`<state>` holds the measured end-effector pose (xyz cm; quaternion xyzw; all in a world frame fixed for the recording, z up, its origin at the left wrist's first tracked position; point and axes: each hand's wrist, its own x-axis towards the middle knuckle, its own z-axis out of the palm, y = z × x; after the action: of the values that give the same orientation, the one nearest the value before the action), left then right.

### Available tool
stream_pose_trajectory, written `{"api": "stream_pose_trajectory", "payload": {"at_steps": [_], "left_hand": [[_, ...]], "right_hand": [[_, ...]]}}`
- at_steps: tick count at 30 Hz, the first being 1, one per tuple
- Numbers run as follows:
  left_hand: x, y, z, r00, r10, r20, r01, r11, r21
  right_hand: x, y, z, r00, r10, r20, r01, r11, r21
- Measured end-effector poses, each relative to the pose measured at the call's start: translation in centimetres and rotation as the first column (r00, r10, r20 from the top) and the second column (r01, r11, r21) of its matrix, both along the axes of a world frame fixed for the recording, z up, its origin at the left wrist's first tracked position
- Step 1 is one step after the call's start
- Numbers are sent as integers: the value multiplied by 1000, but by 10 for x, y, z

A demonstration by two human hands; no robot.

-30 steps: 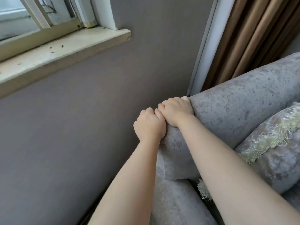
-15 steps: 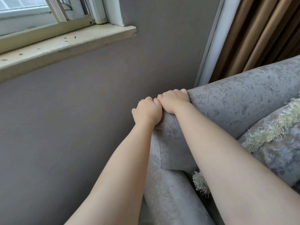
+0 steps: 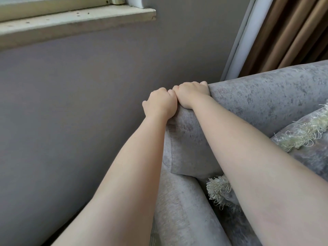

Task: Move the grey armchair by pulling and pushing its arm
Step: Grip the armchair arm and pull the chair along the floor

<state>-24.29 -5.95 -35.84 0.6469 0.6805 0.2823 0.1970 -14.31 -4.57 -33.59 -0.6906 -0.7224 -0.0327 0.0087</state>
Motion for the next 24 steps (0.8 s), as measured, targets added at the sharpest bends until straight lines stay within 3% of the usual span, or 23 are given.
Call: {"api": "stream_pose_trajectory", "payload": {"at_steps": [17, 24], "left_hand": [[-37, -73, 10, 998, 54, -14, -54, 997, -57], [-52, -90, 8, 997, 62, -35, -66, 989, -132]], "right_hand": [[-38, -61, 4, 998, 59, 15, -58, 997, -43], [-55, -75, 4, 999, 19, -48, -23, 995, -97]]}}
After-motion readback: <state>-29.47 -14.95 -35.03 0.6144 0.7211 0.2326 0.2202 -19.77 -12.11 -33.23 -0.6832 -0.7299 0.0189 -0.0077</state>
